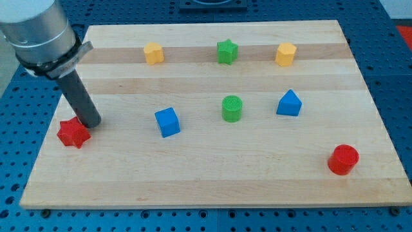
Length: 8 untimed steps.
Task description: Push red star towards bottom center
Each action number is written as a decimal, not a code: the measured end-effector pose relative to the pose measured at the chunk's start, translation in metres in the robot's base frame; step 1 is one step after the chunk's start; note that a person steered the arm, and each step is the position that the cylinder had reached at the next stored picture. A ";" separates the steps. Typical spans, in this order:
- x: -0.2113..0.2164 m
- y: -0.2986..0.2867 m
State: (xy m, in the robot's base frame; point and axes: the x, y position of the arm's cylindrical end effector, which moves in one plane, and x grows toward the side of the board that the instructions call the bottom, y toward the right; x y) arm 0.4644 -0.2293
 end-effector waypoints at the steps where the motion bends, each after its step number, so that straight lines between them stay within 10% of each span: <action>1: -0.019 -0.030; 3: 0.036 -0.044; 5: 0.044 0.079; 8: 0.052 -0.024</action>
State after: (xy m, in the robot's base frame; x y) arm 0.5167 -0.2530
